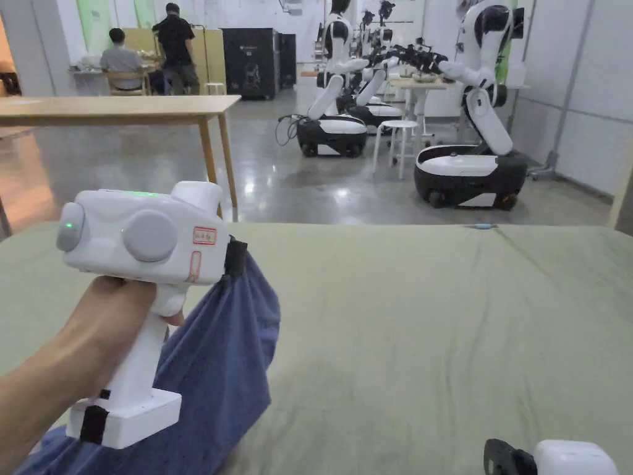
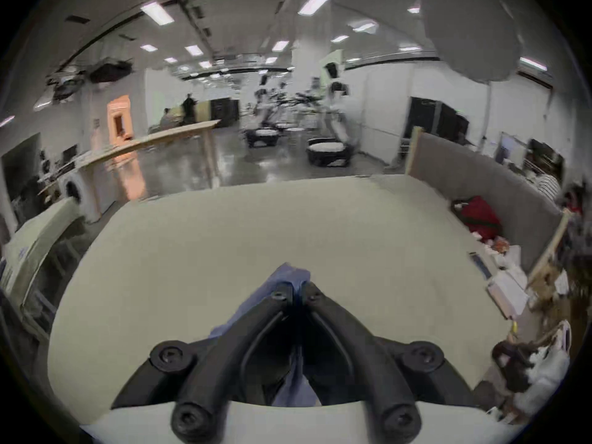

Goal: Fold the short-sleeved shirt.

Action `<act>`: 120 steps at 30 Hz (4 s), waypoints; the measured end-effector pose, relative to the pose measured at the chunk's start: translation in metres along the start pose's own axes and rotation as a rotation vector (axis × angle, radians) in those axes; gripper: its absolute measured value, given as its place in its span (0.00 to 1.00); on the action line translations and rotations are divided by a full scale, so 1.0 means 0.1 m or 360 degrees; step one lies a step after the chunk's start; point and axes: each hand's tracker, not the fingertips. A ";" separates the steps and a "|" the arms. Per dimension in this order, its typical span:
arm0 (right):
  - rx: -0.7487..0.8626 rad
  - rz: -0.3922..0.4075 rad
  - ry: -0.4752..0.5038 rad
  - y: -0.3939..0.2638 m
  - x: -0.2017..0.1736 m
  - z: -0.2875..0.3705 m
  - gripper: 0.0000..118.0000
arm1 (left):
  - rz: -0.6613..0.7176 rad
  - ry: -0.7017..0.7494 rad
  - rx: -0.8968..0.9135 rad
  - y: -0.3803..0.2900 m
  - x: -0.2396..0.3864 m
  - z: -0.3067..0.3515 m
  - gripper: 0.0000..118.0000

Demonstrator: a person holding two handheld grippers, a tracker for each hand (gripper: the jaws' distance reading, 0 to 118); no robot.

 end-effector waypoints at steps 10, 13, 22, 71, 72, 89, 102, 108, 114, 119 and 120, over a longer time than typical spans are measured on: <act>-0.0077 -0.0051 -0.0141 -0.08 0.42 -0.05 0.01 | -0.0068 -0.0424 -0.0230 -0.30 1.49 -1.29 0.01; -0.0104 -0.0043 -0.0161 -0.11 0.47 -0.12 0.01 | -0.0048 -0.0435 -0.0391 -0.66 1.63 -1.76 0.01; -0.0162 -0.0038 -0.0142 -0.18 0.48 -0.33 0.01 | 0.0020 -0.0334 -0.0410 -1.12 1.37 -1.89 0.99; -0.0158 0.0156 0.0046 -0.16 -0.26 -0.60 0.01 | 0.0476 0.0495 -0.0608 -1.96 -1.81 -1.01 0.94; -0.0166 0.0162 0.0046 -0.17 -0.26 -0.62 0.01 | 0.0468 0.0507 -0.0647 -1.99 -1.81 -1.10 0.95; -0.0395 0.0103 -0.0319 0.01 0.50 -1.09 0.01 | 0.0363 0.0403 -0.0642 -2.06 -1.47 -1.19 0.03; -0.0698 0.0168 -0.0271 0.77 1.36 -3.06 1.00 | 0.0410 0.0360 -0.0626 -2.11 -1.44 -1.12 0.03; -0.0969 0.0270 -0.0288 0.45 1.40 -3.58 0.90 | 0.0418 0.0352 -0.0622 -2.10 -1.47 -1.15 0.03; -0.0928 0.0161 -0.0109 0.50 1.41 -3.46 0.06 | 0.0393 0.0356 -0.0618 -2.10 -1.48 -1.17 0.03; -0.0842 0.0234 -0.0097 0.75 1.25 -3.12 0.04 | 0.0432 0.0353 -0.0594 -2.03 -1.51 -1.03 0.03; -0.0780 0.0241 -0.0098 0.83 1.23 -3.01 0.04 | 0.0438 0.0380 -0.0558 -1.99 -1.51 -0.96 0.03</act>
